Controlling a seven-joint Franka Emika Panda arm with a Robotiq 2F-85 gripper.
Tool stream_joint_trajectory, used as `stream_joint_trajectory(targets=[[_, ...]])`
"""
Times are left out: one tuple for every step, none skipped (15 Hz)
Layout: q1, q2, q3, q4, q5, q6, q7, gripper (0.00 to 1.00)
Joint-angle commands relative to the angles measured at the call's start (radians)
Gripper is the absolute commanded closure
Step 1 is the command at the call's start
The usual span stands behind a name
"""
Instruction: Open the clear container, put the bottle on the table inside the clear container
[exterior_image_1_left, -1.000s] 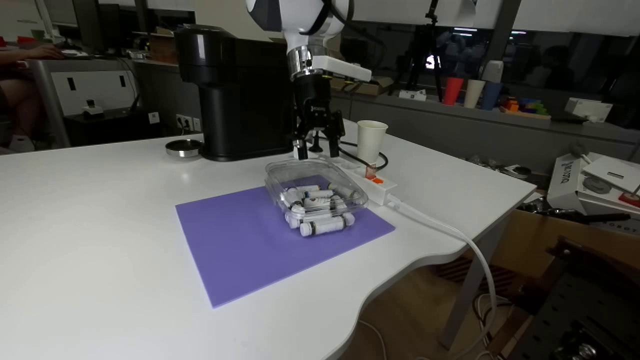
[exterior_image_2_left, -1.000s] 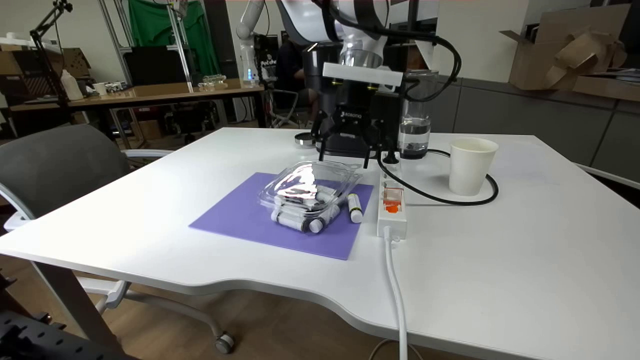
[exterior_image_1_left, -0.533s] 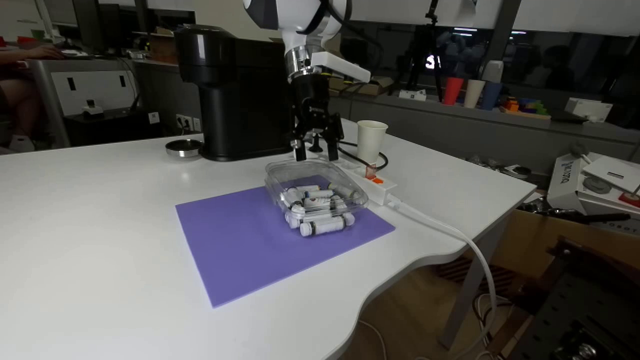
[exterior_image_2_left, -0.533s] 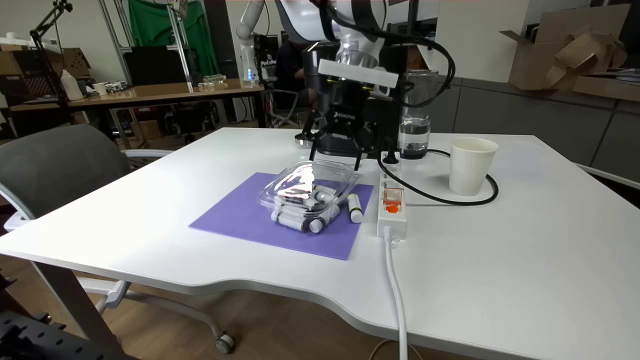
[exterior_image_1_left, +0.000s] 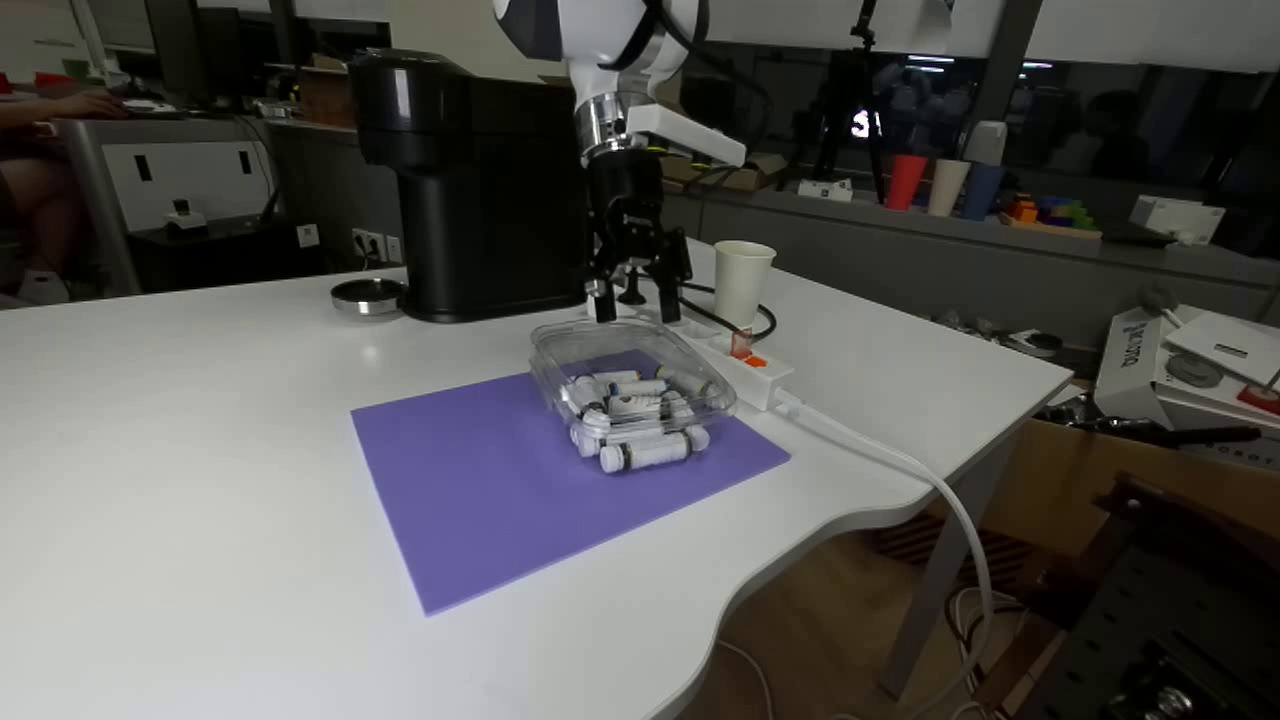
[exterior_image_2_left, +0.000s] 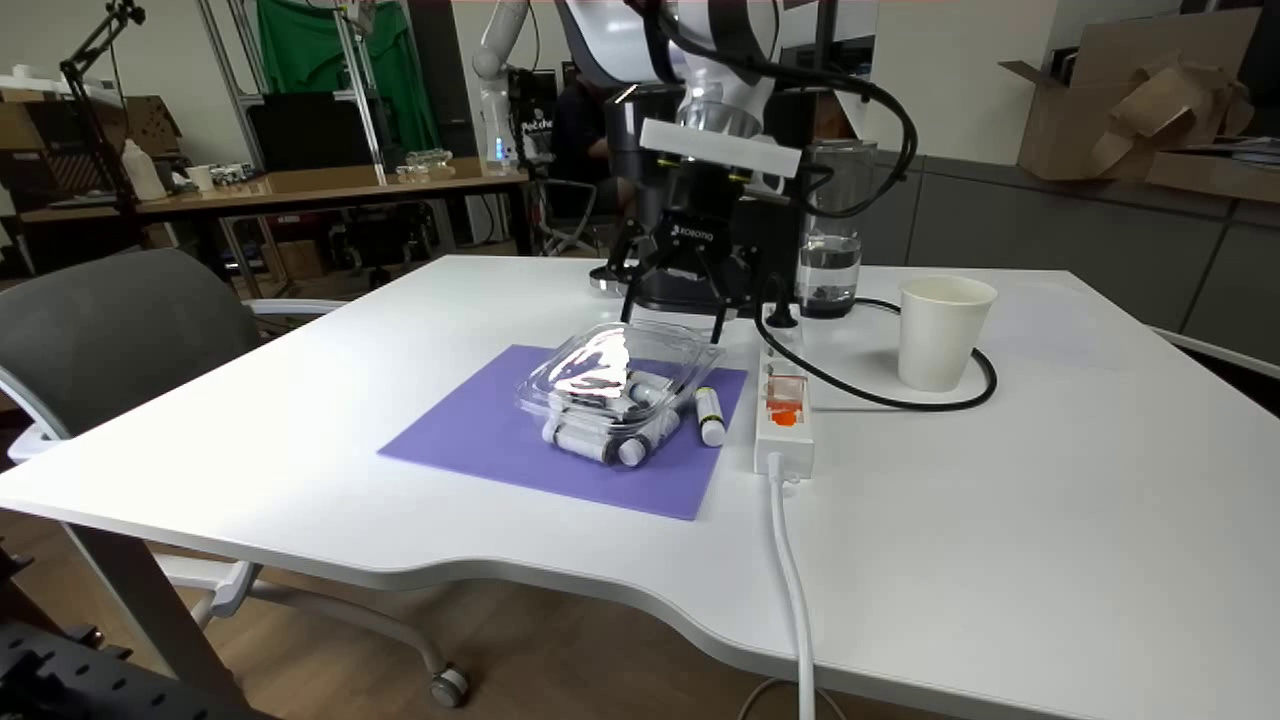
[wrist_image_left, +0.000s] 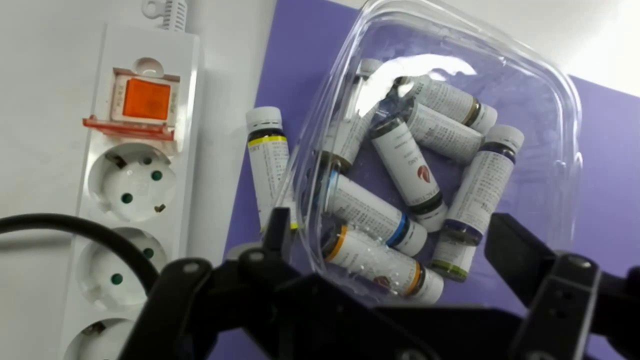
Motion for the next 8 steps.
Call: stream_joint_trajectory(targets=[[-0.01, 0.013, 0.005, 0.023, 0.015, -0.011, 0.028, 0.0], [-0.009, 0.016, 0.005, 0.023, 0.015, -0.011, 0.028, 0.0], [-0.009, 0.019, 0.007, 0.024, 0.017, -0.013, 0.027, 0.0], [-0.009, 0.023, 0.008, 0.026, 0.021, -0.016, 0.026, 0.0], [-0.009, 0.026, 0.01, 0.026, 0.029, -0.018, 0.029, 0.0], [-0.009, 0.029, 0.011, 0.027, 0.032, -0.02, 0.029, 0.0], [-0.009, 0.032, 0.012, 0.027, 0.034, -0.021, 0.028, 0.0], [-0.008, 0.035, 0.013, 0.027, 0.034, -0.025, 0.026, 0.0]])
